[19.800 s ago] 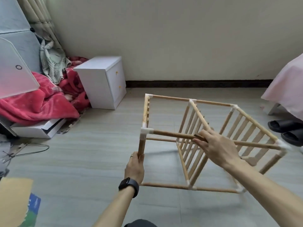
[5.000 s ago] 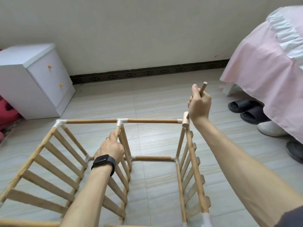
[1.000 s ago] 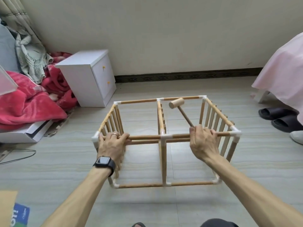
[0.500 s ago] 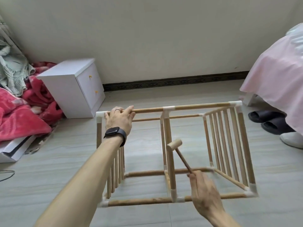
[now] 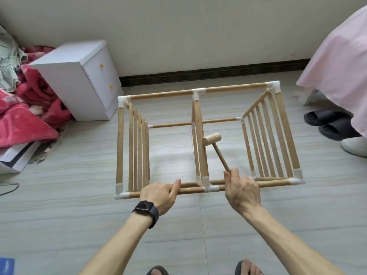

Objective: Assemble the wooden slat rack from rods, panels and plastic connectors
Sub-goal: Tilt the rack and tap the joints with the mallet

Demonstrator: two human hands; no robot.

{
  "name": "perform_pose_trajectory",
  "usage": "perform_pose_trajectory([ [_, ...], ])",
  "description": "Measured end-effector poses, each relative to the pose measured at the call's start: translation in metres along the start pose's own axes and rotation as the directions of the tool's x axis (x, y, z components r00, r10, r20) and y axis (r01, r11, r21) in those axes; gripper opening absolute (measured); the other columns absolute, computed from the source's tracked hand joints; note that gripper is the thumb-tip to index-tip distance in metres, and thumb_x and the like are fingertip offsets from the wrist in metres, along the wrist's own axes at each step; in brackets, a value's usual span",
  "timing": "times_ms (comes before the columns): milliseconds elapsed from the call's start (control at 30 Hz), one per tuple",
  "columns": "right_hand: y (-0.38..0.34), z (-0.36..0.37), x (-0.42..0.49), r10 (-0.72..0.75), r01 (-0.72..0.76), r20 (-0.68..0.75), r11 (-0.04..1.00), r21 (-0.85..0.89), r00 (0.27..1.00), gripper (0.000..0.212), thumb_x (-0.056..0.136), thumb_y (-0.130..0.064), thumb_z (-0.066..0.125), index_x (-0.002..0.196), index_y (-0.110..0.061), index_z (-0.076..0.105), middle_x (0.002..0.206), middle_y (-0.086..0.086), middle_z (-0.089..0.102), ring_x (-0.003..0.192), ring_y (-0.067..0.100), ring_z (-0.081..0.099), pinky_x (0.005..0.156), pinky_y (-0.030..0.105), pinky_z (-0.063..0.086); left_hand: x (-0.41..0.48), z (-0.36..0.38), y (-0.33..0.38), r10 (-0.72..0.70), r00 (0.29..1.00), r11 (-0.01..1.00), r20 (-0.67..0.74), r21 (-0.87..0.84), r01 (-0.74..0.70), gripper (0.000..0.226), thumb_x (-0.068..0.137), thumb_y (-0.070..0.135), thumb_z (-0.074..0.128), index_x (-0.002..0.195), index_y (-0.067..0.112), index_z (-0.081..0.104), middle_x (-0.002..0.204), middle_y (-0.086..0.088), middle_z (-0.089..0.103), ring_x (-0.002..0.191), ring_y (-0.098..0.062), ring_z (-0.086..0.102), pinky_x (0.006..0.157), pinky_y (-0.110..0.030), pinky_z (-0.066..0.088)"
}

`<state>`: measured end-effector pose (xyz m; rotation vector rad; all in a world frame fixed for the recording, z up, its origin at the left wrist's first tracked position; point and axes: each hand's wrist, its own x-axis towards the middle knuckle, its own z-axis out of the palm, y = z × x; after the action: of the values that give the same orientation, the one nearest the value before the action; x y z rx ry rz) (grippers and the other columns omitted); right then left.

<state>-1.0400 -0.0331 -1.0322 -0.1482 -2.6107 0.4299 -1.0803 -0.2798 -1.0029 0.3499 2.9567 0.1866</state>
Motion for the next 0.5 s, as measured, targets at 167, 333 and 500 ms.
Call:
perform_pose_trajectory([
  [167,-0.008,-0.016,-0.004,-0.004,0.004,-0.027,1.0,0.021,1.0,0.035,0.105,-0.031,0.03,0.084,-0.011,0.049,0.037,0.0,0.047,0.03,0.03,0.041,0.052,0.034,0.039,-0.005,-0.005,0.002,-0.021,0.994,0.999,-0.105,0.043,0.026,0.07,0.1,0.053,0.018,0.049,0.012,0.043,0.05,0.003,0.047,0.053,-0.021,0.05,0.052,-0.029,0.032],
  [333,-0.011,-0.027,-0.009,-0.004,0.005,-0.037,1.0,0.016,0.999,0.039,0.106,-0.033,0.028,0.087,-0.009,0.051,0.039,0.003,0.051,0.033,0.03,0.044,0.056,0.033,0.034,-0.013,-0.007,0.0,-0.018,0.985,0.998,-0.171,0.049,0.027,0.069,0.1,0.05,0.02,0.045,0.014,0.041,0.047,0.005,0.045,0.047,-0.017,0.048,0.05,-0.026,0.034],
  [500,-0.012,-0.027,-0.009,0.038,-0.038,0.006,0.999,0.011,0.999,0.043,0.108,-0.035,0.026,0.089,-0.008,0.053,0.047,0.005,0.057,0.041,0.03,0.05,0.063,0.038,0.041,-0.017,-0.004,0.005,-0.045,0.978,0.994,-0.203,0.087,0.064,0.069,0.101,0.048,0.012,0.053,0.017,0.05,0.049,0.006,0.044,0.055,-0.021,0.053,0.055,-0.028,0.039],
])
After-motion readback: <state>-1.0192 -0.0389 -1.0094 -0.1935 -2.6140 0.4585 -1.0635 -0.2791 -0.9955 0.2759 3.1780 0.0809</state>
